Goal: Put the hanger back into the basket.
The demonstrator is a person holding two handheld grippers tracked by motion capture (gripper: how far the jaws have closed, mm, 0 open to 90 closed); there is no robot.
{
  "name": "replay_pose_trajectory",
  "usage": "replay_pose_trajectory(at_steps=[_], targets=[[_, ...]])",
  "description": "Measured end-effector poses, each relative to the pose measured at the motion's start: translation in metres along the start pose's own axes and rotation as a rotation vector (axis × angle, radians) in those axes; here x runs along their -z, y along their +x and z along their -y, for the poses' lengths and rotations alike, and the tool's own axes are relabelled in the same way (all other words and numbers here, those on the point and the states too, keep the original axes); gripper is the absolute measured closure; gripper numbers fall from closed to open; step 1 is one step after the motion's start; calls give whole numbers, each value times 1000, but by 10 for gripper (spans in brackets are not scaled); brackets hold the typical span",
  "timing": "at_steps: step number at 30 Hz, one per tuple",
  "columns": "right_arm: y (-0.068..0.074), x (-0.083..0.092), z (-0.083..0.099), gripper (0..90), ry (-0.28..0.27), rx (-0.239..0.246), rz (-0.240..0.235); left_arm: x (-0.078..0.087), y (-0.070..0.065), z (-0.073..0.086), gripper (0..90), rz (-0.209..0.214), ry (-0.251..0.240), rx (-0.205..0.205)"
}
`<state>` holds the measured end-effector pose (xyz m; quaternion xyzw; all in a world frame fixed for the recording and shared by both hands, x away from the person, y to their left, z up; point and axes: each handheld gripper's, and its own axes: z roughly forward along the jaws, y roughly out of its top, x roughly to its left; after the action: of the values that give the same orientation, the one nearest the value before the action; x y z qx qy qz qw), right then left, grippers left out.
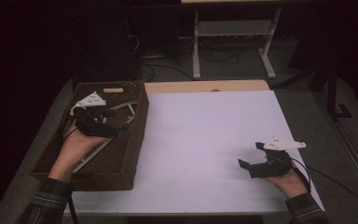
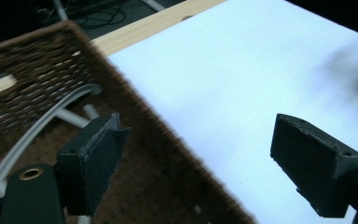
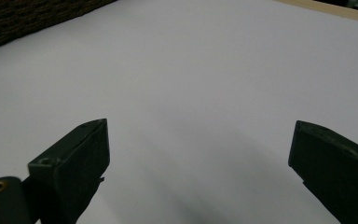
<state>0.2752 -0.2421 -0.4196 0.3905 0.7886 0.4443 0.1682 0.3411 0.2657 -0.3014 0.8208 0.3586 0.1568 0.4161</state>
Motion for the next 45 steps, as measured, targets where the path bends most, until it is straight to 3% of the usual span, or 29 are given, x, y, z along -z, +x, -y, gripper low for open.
replay_pose_trajectory(at_steps=[19, 29, 37, 45], targets=[[0, 0, 0, 50, -2, 7, -12, -62, -74, -11, 120, 145, -26, -63], [1, -1, 0, 50, -2, 14, -17, -92, -104, -6, 98, 207, -30, -79], [2, -1, 1, 50, 2, 15, -22, -114, -117, 9, 61, 212, -42, -95], [2, 3, 6, 46, 2, 3, -21, -127, -119, 29, 61, 202, -45, -92]])
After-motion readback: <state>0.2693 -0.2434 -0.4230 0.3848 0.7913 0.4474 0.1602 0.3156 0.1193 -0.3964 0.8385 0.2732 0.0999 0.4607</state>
